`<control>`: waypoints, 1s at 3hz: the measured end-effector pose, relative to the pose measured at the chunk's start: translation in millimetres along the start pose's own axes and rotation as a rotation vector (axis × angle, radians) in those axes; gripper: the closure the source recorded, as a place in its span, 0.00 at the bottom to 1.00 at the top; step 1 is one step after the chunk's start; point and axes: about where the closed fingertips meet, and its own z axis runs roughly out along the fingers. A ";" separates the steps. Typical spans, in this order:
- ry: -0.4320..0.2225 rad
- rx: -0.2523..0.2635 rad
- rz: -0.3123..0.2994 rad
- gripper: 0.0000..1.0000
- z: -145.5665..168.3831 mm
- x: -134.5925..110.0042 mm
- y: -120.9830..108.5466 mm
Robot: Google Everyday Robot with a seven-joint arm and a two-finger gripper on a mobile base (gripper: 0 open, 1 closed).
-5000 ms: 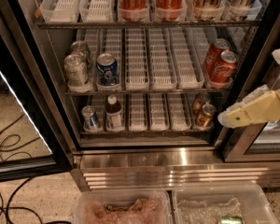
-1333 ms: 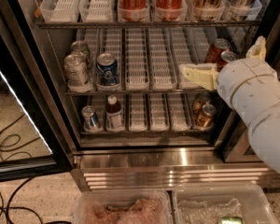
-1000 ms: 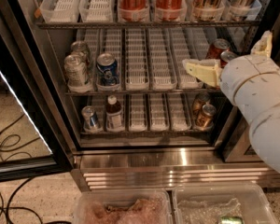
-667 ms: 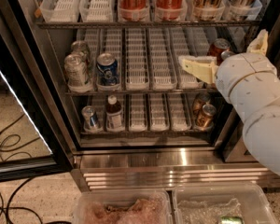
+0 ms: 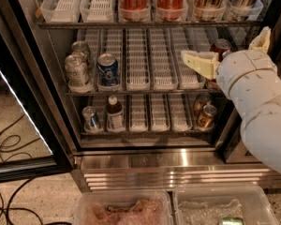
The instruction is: Pick redbull can from top shelf of fridge
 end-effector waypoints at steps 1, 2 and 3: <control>-0.063 0.021 0.006 0.00 6.1 -5.1 -0.2; -0.178 0.052 0.043 0.00 11.0 -1.2 -11.7; -0.278 0.058 0.034 0.00 12.7 -4.5 -14.3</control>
Offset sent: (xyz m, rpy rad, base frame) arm 0.0141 -0.0197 0.0021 0.0632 -0.3545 0.0518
